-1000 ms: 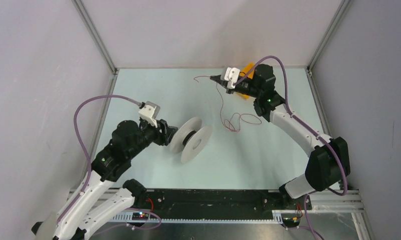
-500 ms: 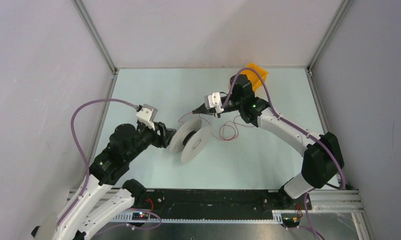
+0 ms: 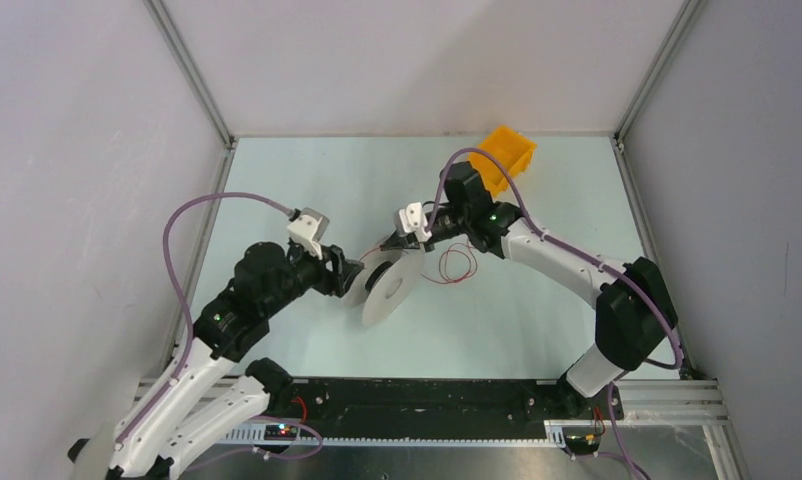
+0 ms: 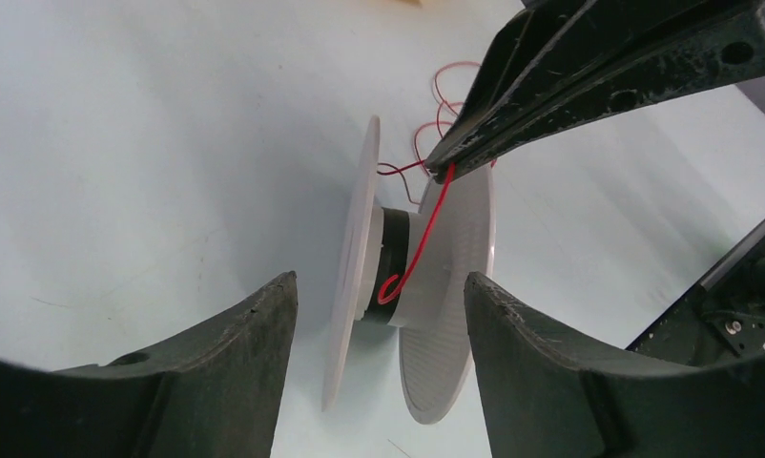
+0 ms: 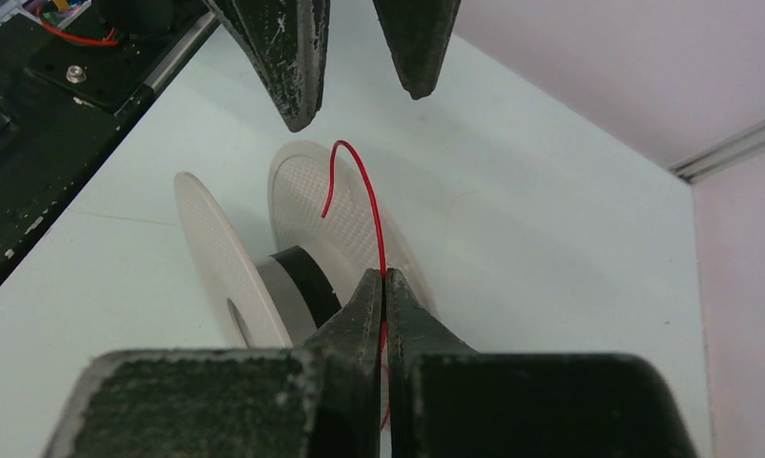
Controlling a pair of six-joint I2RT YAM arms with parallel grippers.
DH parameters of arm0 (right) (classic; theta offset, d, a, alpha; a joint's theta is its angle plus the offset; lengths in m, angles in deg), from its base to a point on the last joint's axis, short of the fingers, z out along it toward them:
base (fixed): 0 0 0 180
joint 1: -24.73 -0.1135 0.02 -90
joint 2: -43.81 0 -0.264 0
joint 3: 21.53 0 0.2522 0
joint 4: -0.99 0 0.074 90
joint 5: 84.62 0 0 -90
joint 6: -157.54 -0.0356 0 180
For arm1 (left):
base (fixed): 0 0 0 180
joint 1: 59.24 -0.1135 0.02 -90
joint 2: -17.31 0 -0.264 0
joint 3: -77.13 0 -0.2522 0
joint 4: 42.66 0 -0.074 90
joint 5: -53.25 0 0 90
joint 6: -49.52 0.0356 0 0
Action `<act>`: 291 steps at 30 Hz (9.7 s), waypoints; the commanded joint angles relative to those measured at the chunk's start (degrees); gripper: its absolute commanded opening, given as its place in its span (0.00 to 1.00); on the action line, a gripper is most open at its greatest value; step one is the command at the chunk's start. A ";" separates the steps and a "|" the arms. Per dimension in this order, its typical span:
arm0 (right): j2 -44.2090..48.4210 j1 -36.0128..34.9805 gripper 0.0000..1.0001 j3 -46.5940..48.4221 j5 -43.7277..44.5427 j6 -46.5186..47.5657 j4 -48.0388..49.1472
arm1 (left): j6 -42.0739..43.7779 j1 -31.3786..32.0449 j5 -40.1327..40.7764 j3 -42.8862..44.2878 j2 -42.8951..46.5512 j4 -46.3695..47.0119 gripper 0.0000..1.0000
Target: Wrap the cables
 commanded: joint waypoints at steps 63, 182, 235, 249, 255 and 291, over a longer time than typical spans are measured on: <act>-5.96 -1.73 0.19 -3.67 3.77 -5.04 6.12 | 4.72 0.63 4.86 -3.40 -11.17 0.15 0.01; -3.56 2.27 0.63 -30.41 16.98 -57.67 84.40 | -12.51 -1.54 4.35 35.46 -7.91 -1.85 0.00; 27.86 -15.81 0.04 -33.53 38.24 -63.42 23.39 | -2.14 -1.70 18.47 10.76 -18.13 8.35 0.00; 29.14 -24.02 0.05 -26.72 58.46 -30.05 18.74 | -2.12 3.29 26.24 11.00 -20.18 -1.08 0.00; 26.37 -28.01 0.05 -26.70 66.18 -18.83 30.72 | -3.43 3.76 26.77 10.73 -21.70 -3.88 0.00; 12.40 3.25 0.10 -23.33 19.82 -50.30 26.84 | -5.47 -8.16 -7.28 18.19 -9.45 -9.80 0.00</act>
